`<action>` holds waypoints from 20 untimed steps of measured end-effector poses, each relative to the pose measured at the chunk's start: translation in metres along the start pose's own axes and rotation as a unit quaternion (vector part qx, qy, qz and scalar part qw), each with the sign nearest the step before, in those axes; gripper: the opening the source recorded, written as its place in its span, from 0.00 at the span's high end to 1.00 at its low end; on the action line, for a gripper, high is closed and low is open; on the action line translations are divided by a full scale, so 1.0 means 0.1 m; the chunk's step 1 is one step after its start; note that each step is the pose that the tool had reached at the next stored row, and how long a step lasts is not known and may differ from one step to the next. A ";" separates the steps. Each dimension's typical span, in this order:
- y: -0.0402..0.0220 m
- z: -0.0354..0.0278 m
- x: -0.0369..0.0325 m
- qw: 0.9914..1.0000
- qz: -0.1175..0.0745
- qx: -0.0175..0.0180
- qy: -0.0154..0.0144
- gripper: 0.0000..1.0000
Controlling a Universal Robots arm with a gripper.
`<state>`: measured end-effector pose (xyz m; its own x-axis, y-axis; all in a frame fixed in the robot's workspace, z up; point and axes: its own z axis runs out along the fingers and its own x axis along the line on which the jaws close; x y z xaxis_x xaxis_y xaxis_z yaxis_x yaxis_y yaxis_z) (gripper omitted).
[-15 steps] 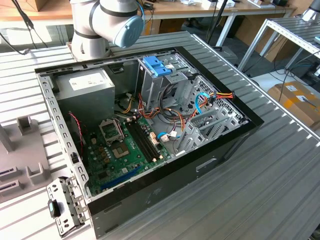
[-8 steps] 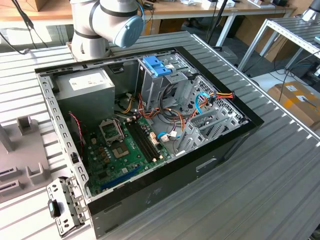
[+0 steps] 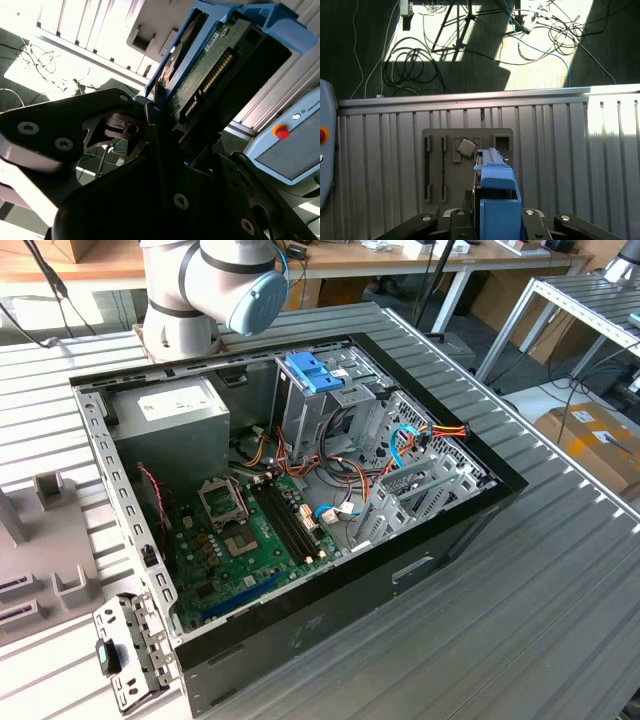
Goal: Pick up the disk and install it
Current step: 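Pick up the disk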
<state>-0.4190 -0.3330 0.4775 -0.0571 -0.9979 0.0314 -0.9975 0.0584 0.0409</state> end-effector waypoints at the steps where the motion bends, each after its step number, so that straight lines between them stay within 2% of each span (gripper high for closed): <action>1: -0.004 0.000 0.000 1.000 0.000 0.000 0.000 0.64; 13: -0.033 -0.001 -0.002 1.000 0.000 0.000 0.000 0.64; 20: -0.075 -0.003 -0.005 1.000 0.000 0.000 0.000 0.64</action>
<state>-0.4115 -0.3330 0.4775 -0.0572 -0.9979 0.0314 -0.9974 0.0585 0.0409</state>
